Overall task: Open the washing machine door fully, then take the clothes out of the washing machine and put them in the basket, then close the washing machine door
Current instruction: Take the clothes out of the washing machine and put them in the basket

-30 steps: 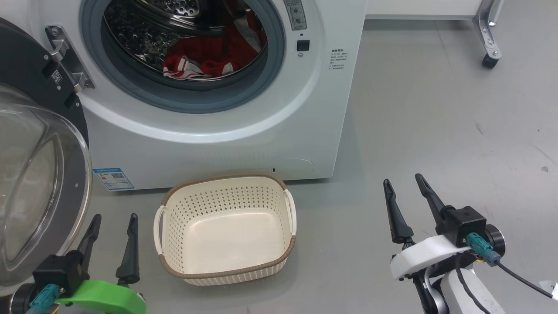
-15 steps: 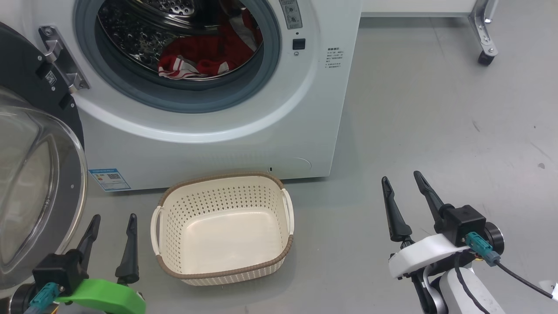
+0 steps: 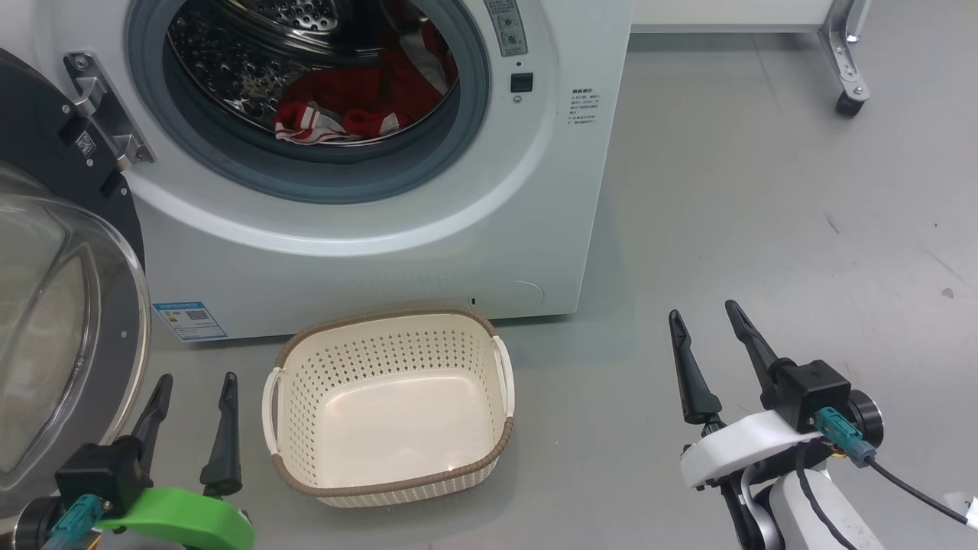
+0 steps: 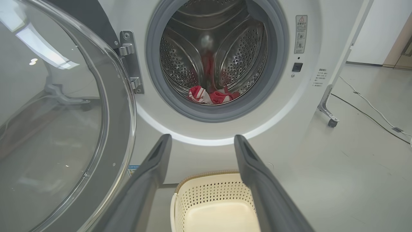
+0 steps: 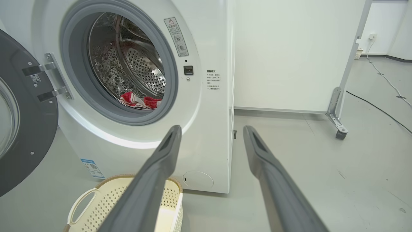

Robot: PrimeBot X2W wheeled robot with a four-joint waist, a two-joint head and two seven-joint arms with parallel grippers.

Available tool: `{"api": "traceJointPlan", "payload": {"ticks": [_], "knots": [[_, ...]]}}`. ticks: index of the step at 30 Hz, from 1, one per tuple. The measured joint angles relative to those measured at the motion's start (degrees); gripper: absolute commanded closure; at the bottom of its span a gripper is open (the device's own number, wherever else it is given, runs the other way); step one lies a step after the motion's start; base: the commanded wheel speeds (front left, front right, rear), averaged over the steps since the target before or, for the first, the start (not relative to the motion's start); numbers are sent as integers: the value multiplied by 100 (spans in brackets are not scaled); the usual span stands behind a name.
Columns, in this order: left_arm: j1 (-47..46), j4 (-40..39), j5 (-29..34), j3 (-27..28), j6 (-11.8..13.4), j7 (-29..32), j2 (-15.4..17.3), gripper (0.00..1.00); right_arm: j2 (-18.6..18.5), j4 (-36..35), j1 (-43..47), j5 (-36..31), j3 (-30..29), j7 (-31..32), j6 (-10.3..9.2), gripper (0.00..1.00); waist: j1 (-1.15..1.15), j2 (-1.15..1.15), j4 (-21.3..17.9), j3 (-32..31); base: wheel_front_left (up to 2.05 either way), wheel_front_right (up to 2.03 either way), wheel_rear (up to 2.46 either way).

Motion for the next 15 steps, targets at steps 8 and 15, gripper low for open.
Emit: {"api": "traceJointPlan", "payload": {"ticks": [8,15], "knots": [[1,-2,0,-10,38,0,-2,0,1,0,12,0,0,0,0,0,0,0,-11,-19,70,-70,0],[2,-12,14,-59,37,12,-3,0,1,0,22,0,2,0,0,0,0,0,-6,-16,100,-100,0]]}}
